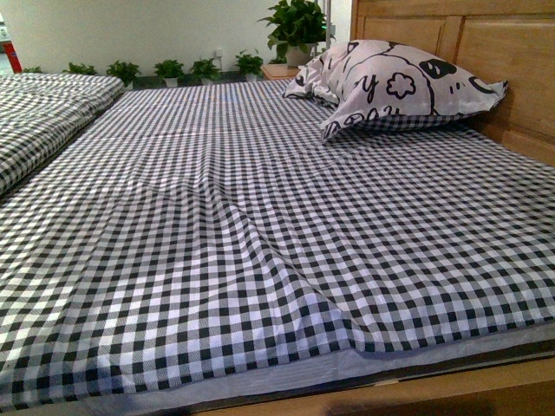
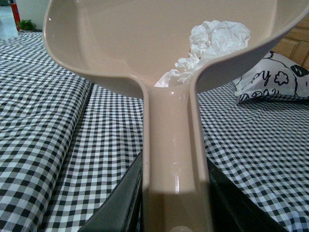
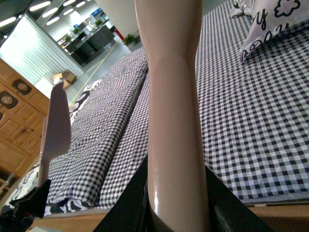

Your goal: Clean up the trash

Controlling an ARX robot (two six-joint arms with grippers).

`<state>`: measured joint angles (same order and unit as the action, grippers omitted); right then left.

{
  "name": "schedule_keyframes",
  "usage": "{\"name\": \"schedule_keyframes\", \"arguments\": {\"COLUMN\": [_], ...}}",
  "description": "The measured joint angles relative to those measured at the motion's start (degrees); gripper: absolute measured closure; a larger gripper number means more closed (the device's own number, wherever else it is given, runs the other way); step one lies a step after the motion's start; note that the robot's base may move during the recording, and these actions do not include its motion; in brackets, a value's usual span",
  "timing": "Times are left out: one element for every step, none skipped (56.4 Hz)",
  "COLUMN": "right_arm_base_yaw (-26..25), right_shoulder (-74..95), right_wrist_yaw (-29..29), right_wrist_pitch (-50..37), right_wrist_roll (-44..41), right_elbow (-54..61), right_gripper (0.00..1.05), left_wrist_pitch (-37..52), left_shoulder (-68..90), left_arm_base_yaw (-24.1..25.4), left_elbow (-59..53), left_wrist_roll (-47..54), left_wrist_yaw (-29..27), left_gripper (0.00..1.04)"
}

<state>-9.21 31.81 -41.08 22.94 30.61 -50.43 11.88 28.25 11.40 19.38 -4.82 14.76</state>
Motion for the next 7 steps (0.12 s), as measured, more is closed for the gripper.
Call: {"name": "schedule_keyframes", "arguments": {"right_arm_base_yaw": [0.00, 0.00, 0.00, 0.00, 0.00, 0.00, 0.00], "right_shoulder": [0.00, 0.00, 0.00, 0.00, 0.00, 0.00, 0.00], "right_wrist_yaw": [-0.02, -0.02, 0.00, 0.00, 0.00, 0.00, 0.00], "right_wrist_pitch": [0.00, 0.00, 0.00, 0.00, 0.00, 0.00, 0.00], "right_wrist_roll": [0.00, 0.00, 0.00, 0.00, 0.00, 0.00, 0.00], "right_elbow": [0.00, 0.02, 0.00, 0.00, 0.00, 0.00, 0.00], "right_gripper": [0.85, 0.85, 0.85, 0.85, 0.85, 0.85, 0.85], "left_wrist_pitch": [0.00, -0.02, 0.00, 0.00, 0.00, 0.00, 0.00], "left_shoulder": [0.00, 0.00, 0.00, 0.00, 0.00, 0.00, 0.00], "left_arm_base_yaw": [0.00, 0.00, 0.00, 0.00, 0.00, 0.00, 0.00], "left_elbow": [0.00, 0.00, 0.00, 0.00, 0.00, 0.00, 0.00], "left_wrist_roll": [0.00, 0.02, 0.00, 0.00, 0.00, 0.02, 0.00], "left_wrist_yaw": [0.00, 0.00, 0.00, 0.00, 0.00, 0.00, 0.00], "left_gripper": [0.77, 0.77, 0.77, 0.77, 0.77, 0.77, 0.77]}}
